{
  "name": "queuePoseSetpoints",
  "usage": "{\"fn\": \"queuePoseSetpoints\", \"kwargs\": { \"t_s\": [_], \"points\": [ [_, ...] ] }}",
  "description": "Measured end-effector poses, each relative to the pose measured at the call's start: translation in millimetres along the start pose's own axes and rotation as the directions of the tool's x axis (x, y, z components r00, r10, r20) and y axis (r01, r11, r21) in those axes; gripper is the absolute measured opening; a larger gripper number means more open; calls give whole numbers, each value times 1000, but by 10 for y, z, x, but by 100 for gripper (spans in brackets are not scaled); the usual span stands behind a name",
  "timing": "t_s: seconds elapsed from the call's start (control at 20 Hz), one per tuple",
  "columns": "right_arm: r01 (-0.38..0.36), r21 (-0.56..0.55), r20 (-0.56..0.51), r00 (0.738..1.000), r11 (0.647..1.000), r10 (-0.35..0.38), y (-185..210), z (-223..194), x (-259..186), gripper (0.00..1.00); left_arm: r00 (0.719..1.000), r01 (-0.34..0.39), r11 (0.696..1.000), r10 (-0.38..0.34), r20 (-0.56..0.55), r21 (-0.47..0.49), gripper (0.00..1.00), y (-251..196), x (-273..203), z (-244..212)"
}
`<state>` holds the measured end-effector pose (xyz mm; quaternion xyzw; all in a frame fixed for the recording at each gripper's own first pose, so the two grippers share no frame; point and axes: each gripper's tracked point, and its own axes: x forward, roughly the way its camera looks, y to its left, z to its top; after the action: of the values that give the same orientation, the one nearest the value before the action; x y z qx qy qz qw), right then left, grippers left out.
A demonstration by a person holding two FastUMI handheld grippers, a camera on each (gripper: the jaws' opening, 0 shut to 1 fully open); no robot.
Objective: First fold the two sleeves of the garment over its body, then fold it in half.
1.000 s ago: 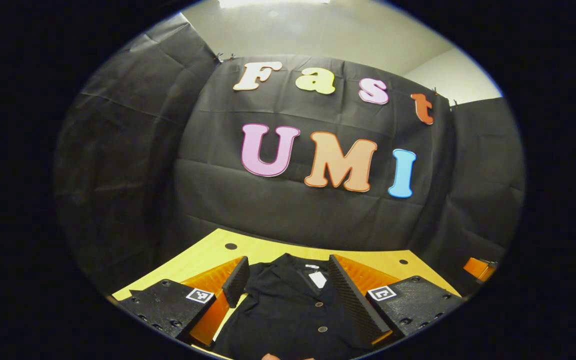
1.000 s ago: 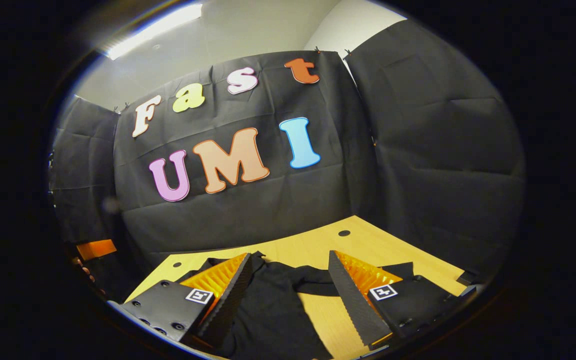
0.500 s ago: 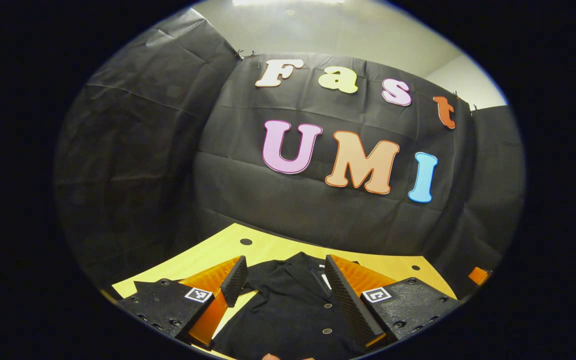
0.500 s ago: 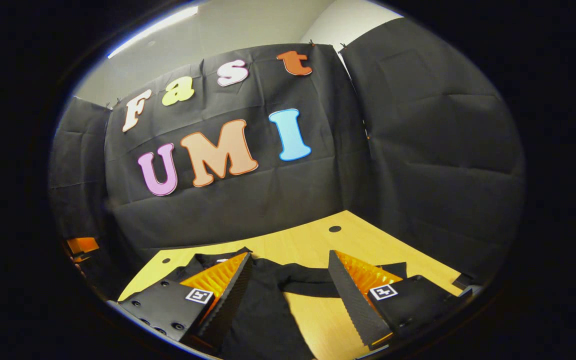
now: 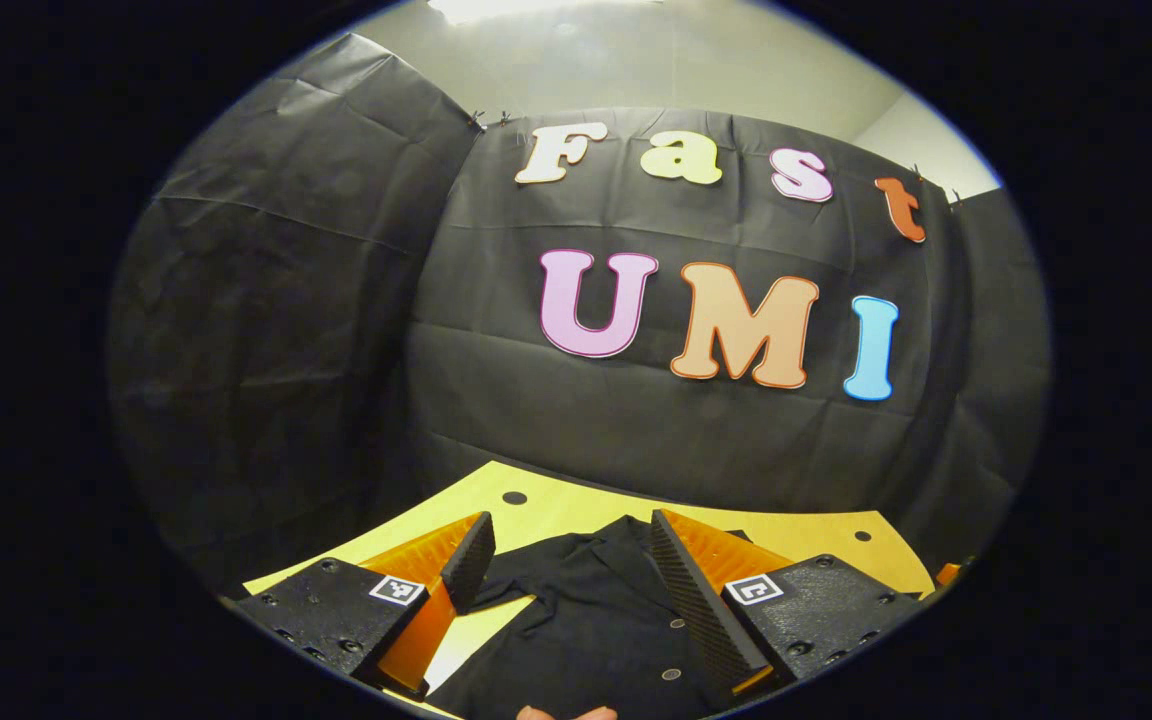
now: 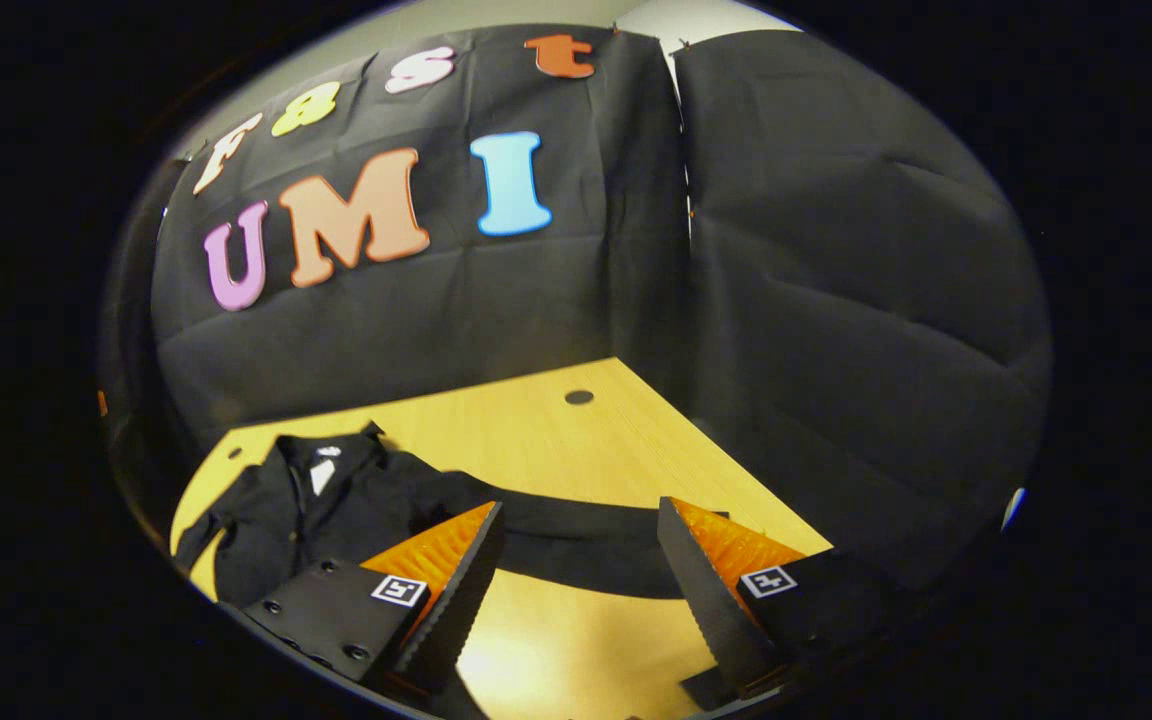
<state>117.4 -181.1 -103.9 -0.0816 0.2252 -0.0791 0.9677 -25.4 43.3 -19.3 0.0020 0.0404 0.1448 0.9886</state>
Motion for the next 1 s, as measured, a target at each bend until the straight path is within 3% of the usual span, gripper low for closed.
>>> {"fn": "queuePoseSetpoints", "kwargs": {
  "t_s": [0.1, 0.15, 0.2, 0.35, 0.45, 0.5, 0.6, 0.8, 0.85, 1.0],
  "points": [
    [21, 11, -78, 997, 1000, -20, -171, -157, 252, 98, 1000, -10, 1000, 10, -11, 14, 92, -20, 29, -24],
    [28, 31, -121, 992, 999, -24, -251, -259, 369, 93, 1000, -10, 1000, 11, -16, 19, 92, -38, 32, -28],
    [39, 57, -159, 987, 998, -30, -328, -342, 487, 98, 1000, -12, 1000, 12, -14, 21, 92, -56, 31, -19],
    [70, 86, -262, 964, 994, -45, -539, -591, 748, 99, 999, -32, 999, 32, -19, 14, 92, -40, 10, -53],
    [86, 56, -299, 952, 995, -66, -631, -697, 875, 99, 998, -51, 999, 52, -47, 13, 93, -5, -7, -126],
    [91, 42, -310, 948, 995, -74, -639, -718, 911, 94, 997, -59, 998, 60, -57, 13, 92, 18, -15, -140],
    [91, 32, -341, 937, 995, -74, -612, -796, 950, 99, 995, -72, 997, 74, -65, 26, 92, 33, -47, -156],
    [67, -40, -420, 904, 997, -78, -636, -1052, 972, 98, 995, -75, 996, 78, -60, 52, 92, -8, -71, -158],
    [66, -60, -384, 920, 996, -84, -624, -997, 1004, 99, 995, -72, 996, 75, -66, 53, 92, -23, -81, -180],
    [72, -16, -365, 928, 997, -73, -593, -1013, 1014, 100, 994, -64, 997, 68, -80, 48, 92, -58, -104, -233]
  ]
}}
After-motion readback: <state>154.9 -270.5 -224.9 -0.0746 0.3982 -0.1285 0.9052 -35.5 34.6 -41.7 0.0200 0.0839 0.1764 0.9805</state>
